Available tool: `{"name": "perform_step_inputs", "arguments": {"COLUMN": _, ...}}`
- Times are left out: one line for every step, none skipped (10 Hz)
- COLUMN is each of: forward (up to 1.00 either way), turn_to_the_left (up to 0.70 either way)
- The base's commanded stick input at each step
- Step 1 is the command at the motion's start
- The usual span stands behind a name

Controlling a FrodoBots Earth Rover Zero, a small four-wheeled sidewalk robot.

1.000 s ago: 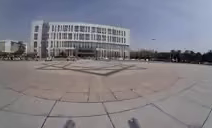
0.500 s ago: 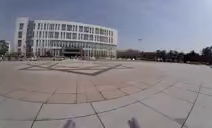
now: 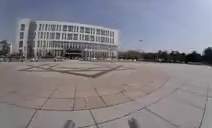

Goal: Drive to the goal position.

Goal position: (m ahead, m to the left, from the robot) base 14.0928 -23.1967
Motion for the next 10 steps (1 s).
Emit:
{"name": "perform_step_inputs", "arguments": {"forward": 1.0, "turn_to_the_left": 0.0}}
{"name": "perform_step_inputs", "arguments": {"forward": 1.0, "turn_to_the_left": -0.09}}
{"name": "perform_step_inputs", "arguments": {"forward": 1.0, "turn_to_the_left": -0.27}}
{"name": "perform_step_inputs", "arguments": {"forward": 1.0, "turn_to_the_left": -0.27}}
{"name": "perform_step_inputs", "arguments": {"forward": 1.0, "turn_to_the_left": -0.27}}
{"name": "perform_step_inputs", "arguments": {"forward": 1.0, "turn_to_the_left": -0.27}}
{"name": "perform_step_inputs", "arguments": {"forward": 1.0, "turn_to_the_left": -0.27}}
{"name": "perform_step_inputs", "arguments": {"forward": 1.0, "turn_to_the_left": -0.27}}
{"name": "perform_step_inputs", "arguments": {"forward": 1.0, "turn_to_the_left": -0.27}}
{"name": "perform_step_inputs", "arguments": {"forward": 1.0, "turn_to_the_left": -0.27}}
